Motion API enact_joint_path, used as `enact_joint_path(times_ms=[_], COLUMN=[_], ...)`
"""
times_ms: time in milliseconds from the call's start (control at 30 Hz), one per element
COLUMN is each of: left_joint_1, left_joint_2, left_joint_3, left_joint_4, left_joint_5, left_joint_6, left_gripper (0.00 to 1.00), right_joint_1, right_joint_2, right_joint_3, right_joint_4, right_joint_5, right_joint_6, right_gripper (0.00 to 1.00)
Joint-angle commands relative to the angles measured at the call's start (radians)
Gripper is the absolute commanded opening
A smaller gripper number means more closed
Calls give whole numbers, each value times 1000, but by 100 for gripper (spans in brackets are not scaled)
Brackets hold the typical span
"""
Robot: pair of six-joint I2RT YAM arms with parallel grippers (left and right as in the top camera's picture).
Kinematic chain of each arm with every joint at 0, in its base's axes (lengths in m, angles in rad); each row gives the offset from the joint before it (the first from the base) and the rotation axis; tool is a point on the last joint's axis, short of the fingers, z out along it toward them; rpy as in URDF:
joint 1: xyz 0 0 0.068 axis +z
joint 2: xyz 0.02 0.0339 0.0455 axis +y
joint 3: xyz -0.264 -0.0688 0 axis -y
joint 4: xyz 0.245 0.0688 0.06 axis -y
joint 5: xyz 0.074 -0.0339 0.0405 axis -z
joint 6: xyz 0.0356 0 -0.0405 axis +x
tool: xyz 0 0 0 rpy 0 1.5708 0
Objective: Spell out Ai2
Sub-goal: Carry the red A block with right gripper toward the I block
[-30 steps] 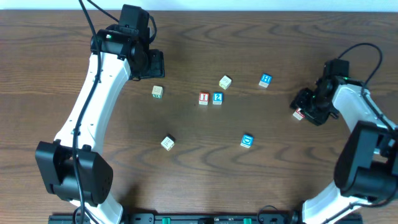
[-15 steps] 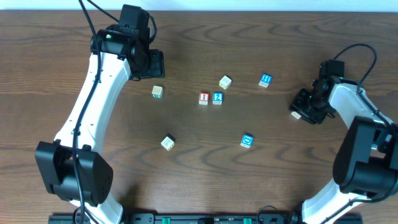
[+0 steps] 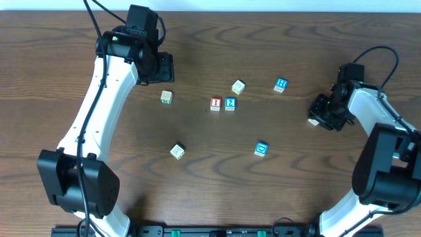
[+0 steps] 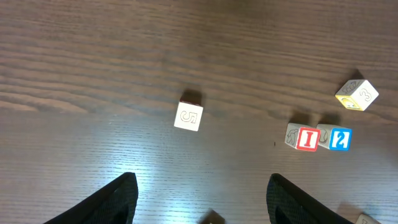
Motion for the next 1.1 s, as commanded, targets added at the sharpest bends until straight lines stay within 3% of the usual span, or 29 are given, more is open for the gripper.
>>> enact_joint_path(times_ms=[0,133,333,500,833,1067], left_joint_1=[3,3,9,96,509,560], left_joint_2=[8,8,8,-28,-185,-184], left_joint_3=[-5,-5,-5,-5,-5,-5], left_joint_4=[2,3,-8,-35,-27,-8], left_joint_5=[6,6,-1,-3,61,100], left_joint_6=[17,17,18,17,17,17], left_gripper=[68,68,63,57,61,64], right_joint_1=[11,36,145,304,649,809], right_joint_2=[9,9,8,8,48,227], right_joint_3=[14,14,38,174,471,635], right_joint_4=[2,3,-12,-62,-57,-149], right_joint_5=[17,17,12,13,7,-43], right_joint_6=[-24,-77,-167,-179,20,62], right_gripper=[26,20,1,1,1,1])
